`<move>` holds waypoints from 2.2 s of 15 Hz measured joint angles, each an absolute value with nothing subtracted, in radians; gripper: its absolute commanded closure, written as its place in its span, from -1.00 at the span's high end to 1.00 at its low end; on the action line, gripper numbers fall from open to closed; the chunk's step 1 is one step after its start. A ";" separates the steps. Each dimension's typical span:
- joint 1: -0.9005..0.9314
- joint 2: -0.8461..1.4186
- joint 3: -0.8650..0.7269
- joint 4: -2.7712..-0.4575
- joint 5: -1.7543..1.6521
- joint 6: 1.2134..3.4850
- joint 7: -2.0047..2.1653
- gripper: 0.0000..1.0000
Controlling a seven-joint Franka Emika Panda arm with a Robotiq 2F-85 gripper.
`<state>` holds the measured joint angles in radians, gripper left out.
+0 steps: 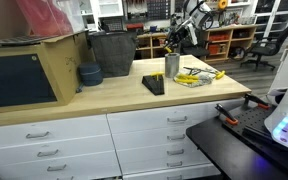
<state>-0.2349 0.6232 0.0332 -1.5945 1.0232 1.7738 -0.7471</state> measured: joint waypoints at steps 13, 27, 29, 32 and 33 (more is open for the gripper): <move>-0.263 0.627 0.021 -1.554 1.023 1.683 -0.803 0.98; -0.143 0.516 0.000 -1.445 0.639 1.670 -0.584 1.00; -0.102 0.477 0.010 -1.422 0.524 1.670 -0.523 1.00; -0.041 0.438 0.031 -1.390 0.340 1.665 -0.426 1.00; -0.021 0.431 0.036 -1.381 0.283 1.664 -0.393 1.00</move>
<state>-0.0208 0.4313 0.0361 -1.3812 0.2827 1.6643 -0.3929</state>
